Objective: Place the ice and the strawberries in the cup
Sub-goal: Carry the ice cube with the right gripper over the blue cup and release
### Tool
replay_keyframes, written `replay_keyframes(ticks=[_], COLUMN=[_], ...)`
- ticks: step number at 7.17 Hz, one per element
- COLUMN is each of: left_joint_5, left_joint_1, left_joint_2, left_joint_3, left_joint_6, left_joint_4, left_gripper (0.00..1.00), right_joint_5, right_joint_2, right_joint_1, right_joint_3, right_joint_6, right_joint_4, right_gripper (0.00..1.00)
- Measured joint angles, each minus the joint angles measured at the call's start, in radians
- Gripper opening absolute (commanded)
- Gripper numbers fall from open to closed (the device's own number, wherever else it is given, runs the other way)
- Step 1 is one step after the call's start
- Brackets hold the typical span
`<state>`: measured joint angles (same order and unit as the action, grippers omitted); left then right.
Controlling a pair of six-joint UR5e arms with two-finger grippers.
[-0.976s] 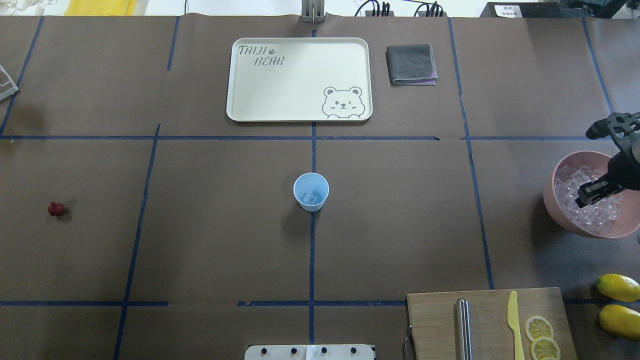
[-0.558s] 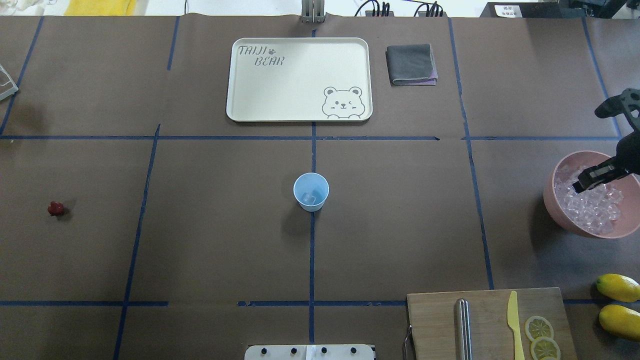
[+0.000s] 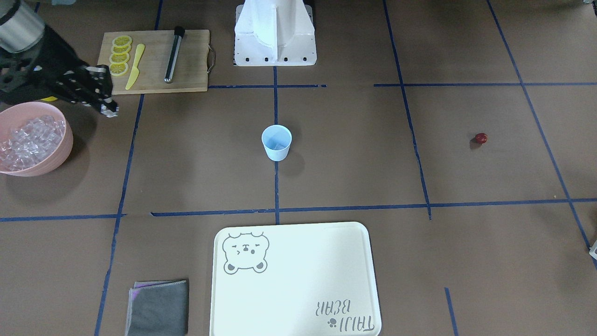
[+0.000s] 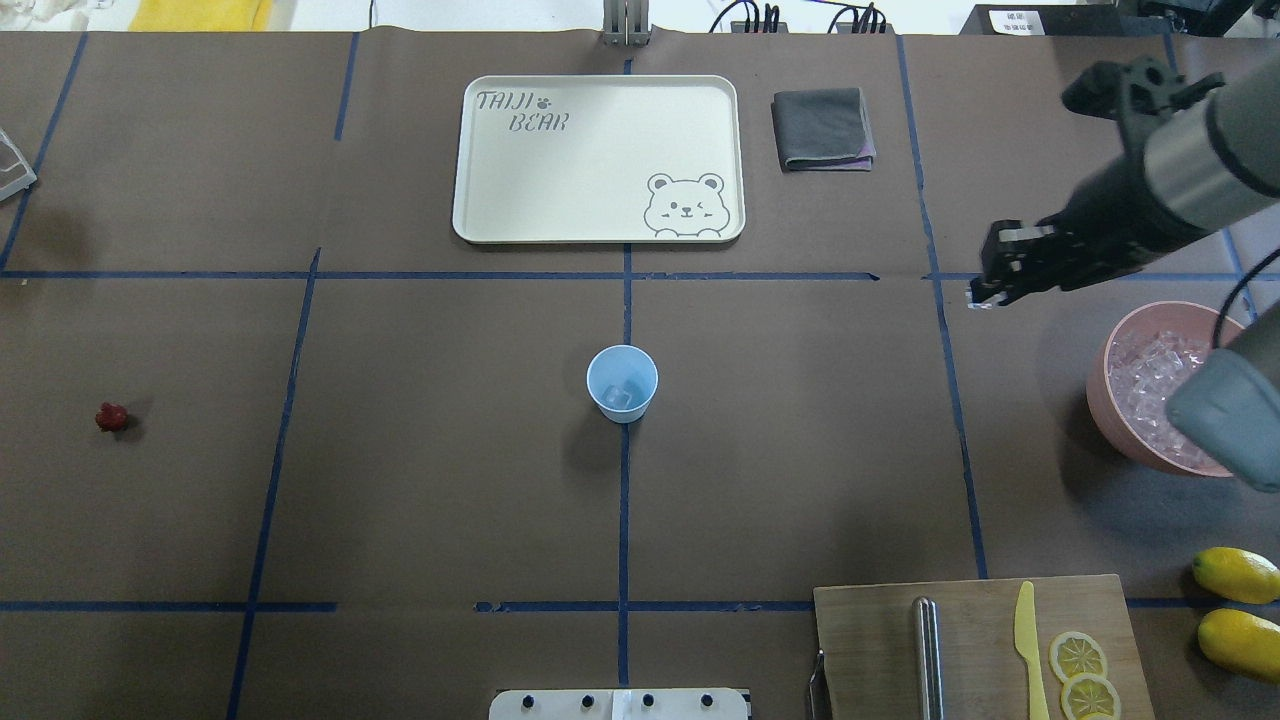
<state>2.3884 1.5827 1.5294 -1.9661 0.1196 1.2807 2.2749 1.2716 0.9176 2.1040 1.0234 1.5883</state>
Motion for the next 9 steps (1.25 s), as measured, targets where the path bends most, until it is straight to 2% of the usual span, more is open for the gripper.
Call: replay_keyframes(ticks=[2,3,4,6,7,8,9], left_joint_5=[0.008,0.010,0.010,0.012,0.012,0.011,0.011], left_joint_1=[0.000,0.000,0.000,-0.001,-0.001,-0.001,-0.001], left_joint_2=[0.000,-0.002,-0.006,-0.011,-0.012,-0.012,-0.012], left_joint_3=[-0.001,-0.002,-0.002,-0.002,-0.001,-0.001,-0.001], left_joint_6=[-0.001,0.000,0.000,0.000,0.000,0.000,0.000], left_joint_4=[0.015,0.016,0.017,0.017,0.017,0.017,0.017], left_gripper=[1.00,1.00,1.00,1.00,1.00,1.00,1.00], right_joint_5=[-0.148,-0.219,-0.269,-0.318,-0.326,-0.328,-0.329], right_joint_2=[-0.240,-0.333,-0.391,-0.423,-0.424,-0.422,-0.420], right_joint_1=[-0.181,-0.244,-0.284,-0.338,-0.356,-0.367,-0.375], right_joint_3=[-0.137,-0.224,-0.300,-0.425,-0.455,-0.466,-0.469], right_joint_6=[0.281,0.355,0.391,0.429,0.453,0.462,0.463], right_joint_4=[-0.007,-0.013,-0.027,-0.134,-0.178,-0.196,-0.203], right_gripper=[0.00,0.00,0.00,0.03,0.20,0.55,0.57])
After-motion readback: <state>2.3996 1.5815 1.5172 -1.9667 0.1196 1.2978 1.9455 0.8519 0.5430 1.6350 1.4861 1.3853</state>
